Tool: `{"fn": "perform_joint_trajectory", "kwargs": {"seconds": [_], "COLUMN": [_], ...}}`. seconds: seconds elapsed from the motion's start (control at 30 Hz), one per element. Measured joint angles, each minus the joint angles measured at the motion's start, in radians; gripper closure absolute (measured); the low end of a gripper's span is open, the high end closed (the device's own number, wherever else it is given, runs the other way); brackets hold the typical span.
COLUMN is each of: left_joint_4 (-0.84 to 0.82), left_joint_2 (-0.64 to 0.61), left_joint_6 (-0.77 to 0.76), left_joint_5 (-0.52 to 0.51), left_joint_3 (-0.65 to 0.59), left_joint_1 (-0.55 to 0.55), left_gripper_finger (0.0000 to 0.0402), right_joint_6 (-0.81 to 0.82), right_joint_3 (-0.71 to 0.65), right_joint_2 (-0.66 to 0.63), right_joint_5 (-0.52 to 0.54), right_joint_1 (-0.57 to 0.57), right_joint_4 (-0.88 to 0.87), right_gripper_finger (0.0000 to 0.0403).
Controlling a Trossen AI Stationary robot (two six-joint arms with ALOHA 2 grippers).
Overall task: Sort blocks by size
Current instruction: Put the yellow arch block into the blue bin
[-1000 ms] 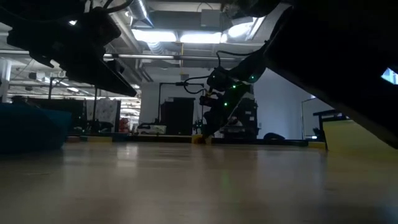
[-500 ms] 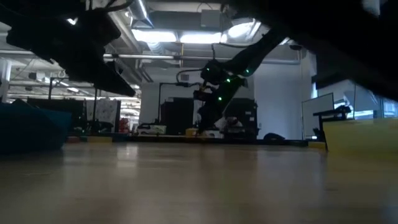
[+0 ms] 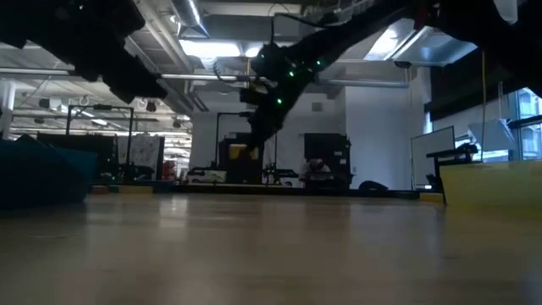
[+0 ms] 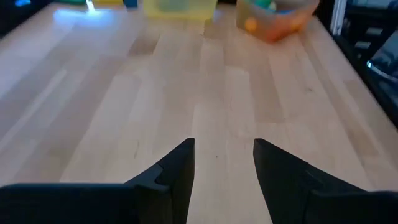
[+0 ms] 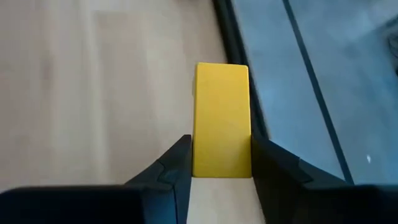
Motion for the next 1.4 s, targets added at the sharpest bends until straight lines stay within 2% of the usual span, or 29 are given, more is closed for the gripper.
{"fn": "perform_joint_trajectory", "kwargs": {"seconds": [0.17, 0.3, 0.47, 0.67, 0.87, 1.1, 1.27, 1.4], "left_joint_4": [-0.009, -0.009, -0.006, 0.019, 0.022, 0.038, 0.047, 0.046], "left_joint_2": [-0.093, -0.164, -0.265, -0.366, -0.433, -0.462, -0.462, -0.462], "left_joint_6": [0.005, 0.039, 0.088, 0.170, 0.253, 0.299, 0.301, 0.297], "left_joint_5": [-0.143, -0.254, -0.345, -0.350, -0.351, -0.351, -0.353, -0.353], "left_joint_3": [0.000, 0.000, 0.001, 0.006, 0.006, 0.007, 0.007, 0.007], "left_joint_1": [0.001, 0.001, 0.001, 0.001, 0.001, 0.001, 0.001, 0.001], "left_gripper_finger": [0.0254, 0.0254, 0.0254, 0.0254, 0.0254, 0.0254, 0.0254, 0.0254], "right_joint_6": [0.000, -0.001, -0.001, 0.001, 0.029, 0.077, 0.133, 0.141], "right_joint_3": [0.029, 0.029, 0.029, 0.029, 0.029, 0.028, 0.028, 0.028], "right_joint_2": [0.000, 0.000, 0.000, 0.002, 0.031, 0.085, 0.147, 0.199], "right_joint_5": [-0.056, -0.062, -0.091, -0.143, -0.221, -0.244, -0.321, -0.328], "right_joint_1": [0.071, 0.126, 0.183, 0.235, 0.275, 0.313, 0.338, 0.368], "right_joint_4": [0.012, 0.038, 0.063, 0.149, 0.309, 0.482, 0.600, 0.718], "right_gripper_finger": [0.0265, 0.0263, 0.0262, 0.0262, 0.0261, 0.0261, 0.0261, 0.0261]}}
